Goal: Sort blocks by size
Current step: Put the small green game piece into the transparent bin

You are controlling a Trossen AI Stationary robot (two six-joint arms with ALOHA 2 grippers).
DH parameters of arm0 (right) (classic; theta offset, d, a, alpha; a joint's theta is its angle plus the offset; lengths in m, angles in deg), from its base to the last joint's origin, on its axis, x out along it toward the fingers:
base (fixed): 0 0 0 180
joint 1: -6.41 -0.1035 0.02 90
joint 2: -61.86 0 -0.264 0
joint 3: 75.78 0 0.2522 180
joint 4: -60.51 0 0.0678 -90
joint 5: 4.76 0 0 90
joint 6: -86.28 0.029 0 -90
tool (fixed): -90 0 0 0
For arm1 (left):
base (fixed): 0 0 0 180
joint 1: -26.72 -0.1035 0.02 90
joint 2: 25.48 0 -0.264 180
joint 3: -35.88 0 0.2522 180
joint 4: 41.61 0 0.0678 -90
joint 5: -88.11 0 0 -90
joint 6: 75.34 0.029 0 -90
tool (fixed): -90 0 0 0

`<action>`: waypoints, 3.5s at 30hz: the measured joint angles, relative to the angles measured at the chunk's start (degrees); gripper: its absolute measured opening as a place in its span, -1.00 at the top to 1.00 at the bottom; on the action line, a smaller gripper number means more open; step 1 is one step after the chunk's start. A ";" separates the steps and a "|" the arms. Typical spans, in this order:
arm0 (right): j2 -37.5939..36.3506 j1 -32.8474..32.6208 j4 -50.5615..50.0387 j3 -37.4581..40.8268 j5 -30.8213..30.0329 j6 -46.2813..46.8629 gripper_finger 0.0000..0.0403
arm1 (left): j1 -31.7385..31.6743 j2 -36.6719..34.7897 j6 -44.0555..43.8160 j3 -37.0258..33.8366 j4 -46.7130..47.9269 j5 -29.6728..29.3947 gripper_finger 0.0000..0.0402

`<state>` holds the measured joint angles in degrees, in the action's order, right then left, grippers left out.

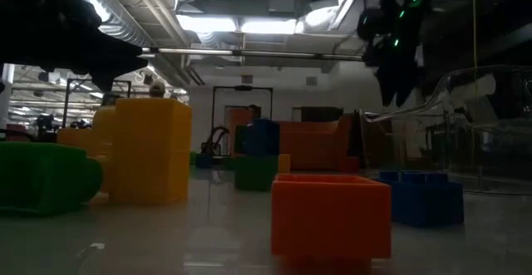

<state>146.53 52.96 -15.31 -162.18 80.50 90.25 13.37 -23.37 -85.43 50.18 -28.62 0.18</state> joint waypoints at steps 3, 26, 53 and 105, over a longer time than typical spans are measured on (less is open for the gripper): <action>5.19 1.05 0.09 0.00 1.58 -1.87 -0.33 | 0.00 0.00 0.00 0.00 0.00 -0.02 0.29; 19.42 1.11 1.24 0.96 8.96 -7.73 -0.33 | 0.01 0.00 0.02 0.00 0.02 0.00 0.29; 19.42 1.06 12.63 9.55 6.33 -7.38 0.33 | 0.01 0.02 0.04 0.00 0.04 0.00 0.29; 8.75 -41.59 -27.91 -18.06 16.51 4.95 0.28 | 0.02 0.02 1.97 0.00 0.09 -1.52 0.29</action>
<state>155.28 11.38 -43.22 -180.25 97.01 95.20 13.39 -23.35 -83.46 50.18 -28.54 -1.35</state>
